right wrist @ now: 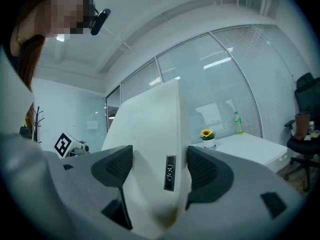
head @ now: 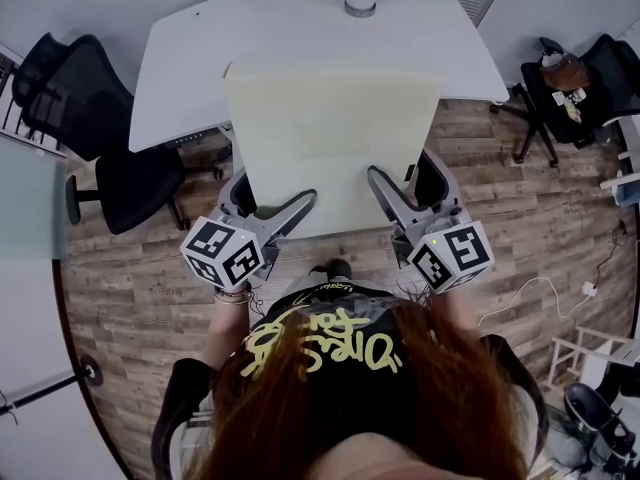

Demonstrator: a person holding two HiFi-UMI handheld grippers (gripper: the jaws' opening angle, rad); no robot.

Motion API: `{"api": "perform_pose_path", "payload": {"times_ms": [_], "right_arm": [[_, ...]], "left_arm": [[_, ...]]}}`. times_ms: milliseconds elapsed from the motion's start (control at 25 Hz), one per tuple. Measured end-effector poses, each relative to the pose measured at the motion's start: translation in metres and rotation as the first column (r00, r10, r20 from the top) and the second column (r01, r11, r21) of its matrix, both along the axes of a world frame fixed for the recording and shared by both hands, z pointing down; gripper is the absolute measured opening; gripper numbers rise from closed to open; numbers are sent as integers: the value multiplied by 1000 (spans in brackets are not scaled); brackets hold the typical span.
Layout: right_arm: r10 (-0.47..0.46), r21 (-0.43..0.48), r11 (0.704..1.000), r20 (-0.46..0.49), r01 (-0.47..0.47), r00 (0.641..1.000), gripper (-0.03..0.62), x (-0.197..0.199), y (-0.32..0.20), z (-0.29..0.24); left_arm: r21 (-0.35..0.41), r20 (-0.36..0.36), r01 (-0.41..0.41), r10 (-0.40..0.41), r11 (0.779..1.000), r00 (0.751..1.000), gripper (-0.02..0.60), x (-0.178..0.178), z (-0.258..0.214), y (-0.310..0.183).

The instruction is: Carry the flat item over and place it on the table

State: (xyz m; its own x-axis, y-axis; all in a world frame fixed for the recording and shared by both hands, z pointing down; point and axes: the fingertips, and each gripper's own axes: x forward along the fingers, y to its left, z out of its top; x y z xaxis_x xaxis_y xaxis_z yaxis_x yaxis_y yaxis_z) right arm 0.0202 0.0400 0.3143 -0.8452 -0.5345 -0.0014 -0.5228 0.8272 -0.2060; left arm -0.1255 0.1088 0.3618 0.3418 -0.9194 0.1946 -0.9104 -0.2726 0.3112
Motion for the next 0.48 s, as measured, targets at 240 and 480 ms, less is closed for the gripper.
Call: {"api": "perform_pose_path", "payload": {"times_ms": [240,480], "right_arm": [[22,-2,1000,1,-22,1000,343,5,-6,-2],[41,7,999,13,-41,999,344,16,-15,-5]], "left_arm": [[-3,11,-20,20,1000,1000,483,3,-3,-9],[11,26,-37,37,999,999,485,13,-7,-22]]}}
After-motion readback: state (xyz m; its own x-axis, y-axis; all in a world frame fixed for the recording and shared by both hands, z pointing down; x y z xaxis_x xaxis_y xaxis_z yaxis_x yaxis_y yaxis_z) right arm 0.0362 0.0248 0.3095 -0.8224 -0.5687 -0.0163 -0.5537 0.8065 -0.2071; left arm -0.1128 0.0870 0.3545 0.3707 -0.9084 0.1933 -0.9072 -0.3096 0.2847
